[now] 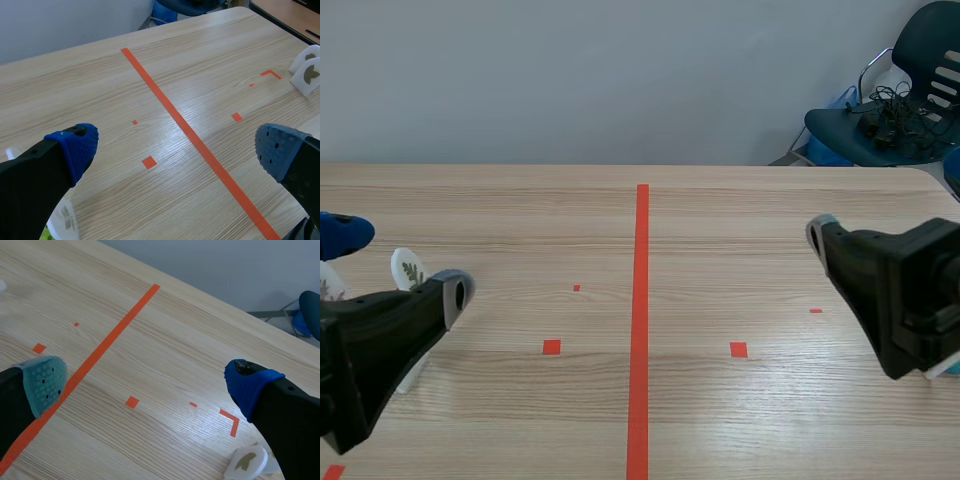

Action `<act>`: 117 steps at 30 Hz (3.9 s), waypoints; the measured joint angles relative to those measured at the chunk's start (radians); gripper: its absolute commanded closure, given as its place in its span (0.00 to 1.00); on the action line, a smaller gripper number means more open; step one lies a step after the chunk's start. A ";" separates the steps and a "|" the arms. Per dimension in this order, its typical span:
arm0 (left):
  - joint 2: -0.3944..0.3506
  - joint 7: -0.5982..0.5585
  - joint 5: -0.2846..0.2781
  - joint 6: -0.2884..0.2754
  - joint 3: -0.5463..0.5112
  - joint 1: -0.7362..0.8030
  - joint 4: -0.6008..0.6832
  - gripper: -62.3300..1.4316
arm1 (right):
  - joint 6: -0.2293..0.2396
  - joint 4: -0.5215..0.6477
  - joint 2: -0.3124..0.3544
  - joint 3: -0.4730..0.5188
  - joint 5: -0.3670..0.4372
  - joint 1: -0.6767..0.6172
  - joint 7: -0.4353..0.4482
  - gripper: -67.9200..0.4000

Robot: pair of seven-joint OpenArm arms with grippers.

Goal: Do the leaf sorting experiment

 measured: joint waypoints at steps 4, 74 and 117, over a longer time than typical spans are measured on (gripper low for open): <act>0.000 0.006 0.000 -0.002 0.000 0.000 0.000 0.00 | -0.006 -0.060 -0.012 0.000 0.000 -0.006 0.026 0.00; -0.016 0.001 0.008 -0.023 0.000 0.000 0.000 0.00 | 0.408 -0.855 -0.263 -0.740 -0.270 0.811 -0.018 0.00; -0.016 -0.002 0.008 -0.023 0.000 0.000 0.000 0.00 | 0.299 -0.556 -0.264 -0.263 -0.049 0.548 -0.357 0.90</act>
